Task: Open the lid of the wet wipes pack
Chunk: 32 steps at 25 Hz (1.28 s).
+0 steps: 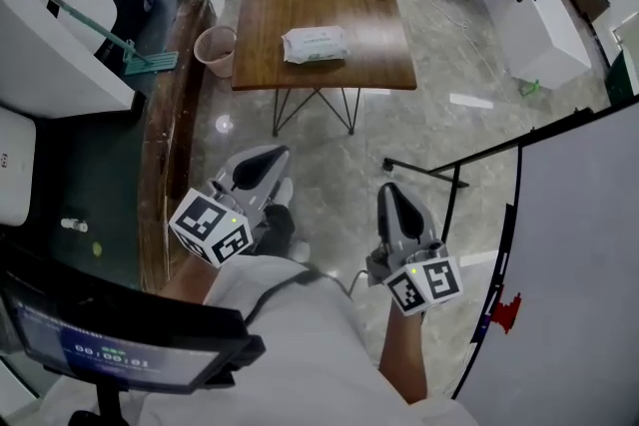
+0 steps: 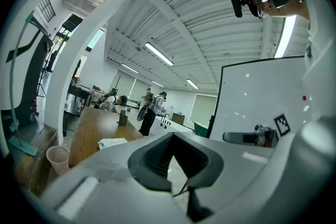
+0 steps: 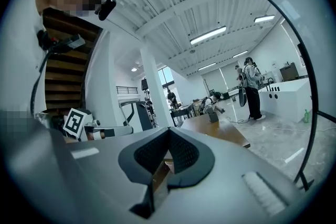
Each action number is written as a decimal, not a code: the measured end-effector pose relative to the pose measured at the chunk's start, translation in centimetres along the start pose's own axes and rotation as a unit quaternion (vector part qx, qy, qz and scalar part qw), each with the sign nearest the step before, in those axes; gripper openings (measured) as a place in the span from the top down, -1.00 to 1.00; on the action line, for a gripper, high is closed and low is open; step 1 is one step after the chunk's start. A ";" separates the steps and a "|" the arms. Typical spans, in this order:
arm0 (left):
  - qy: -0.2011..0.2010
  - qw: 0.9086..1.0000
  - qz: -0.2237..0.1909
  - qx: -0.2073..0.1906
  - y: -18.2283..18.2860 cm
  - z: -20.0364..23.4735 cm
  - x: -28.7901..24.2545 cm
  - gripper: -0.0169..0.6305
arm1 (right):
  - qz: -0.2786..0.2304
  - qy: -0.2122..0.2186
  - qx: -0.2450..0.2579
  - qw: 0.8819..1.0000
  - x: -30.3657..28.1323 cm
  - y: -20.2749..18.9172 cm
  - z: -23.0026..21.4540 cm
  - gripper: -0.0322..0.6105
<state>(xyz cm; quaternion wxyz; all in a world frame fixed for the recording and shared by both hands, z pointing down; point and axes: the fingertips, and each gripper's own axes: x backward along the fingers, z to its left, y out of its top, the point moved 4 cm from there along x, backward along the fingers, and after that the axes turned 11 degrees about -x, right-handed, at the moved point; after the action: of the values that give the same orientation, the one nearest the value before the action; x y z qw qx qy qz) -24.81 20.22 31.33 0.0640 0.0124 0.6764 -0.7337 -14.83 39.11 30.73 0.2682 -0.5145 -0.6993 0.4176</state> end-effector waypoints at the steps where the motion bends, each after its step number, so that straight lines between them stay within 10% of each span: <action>1: 0.003 1.000 -0.001 -0.001 0.2 0.4 -0.4 0.93 | -0.002 0.000 -0.002 1.000 -0.4 0.3 -0.2 0.89; 21: -0.045 0.999 0.004 -0.005 2.4 14.2 -10.7 0.93 | 0.051 -0.013 0.075 0.996 -17.6 5.3 -2.8 0.89; 32: -0.067 0.998 -0.009 0.002 3.5 19.4 -14.0 0.93 | 0.034 -0.045 0.027 0.998 -22.0 6.3 -4.9 0.89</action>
<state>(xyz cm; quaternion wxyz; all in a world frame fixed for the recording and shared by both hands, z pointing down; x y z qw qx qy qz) -9.21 1.69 30.94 0.1025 -0.0424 0.6693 -0.7346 -0.56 20.62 29.04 0.2361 -0.5114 -0.6811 0.4678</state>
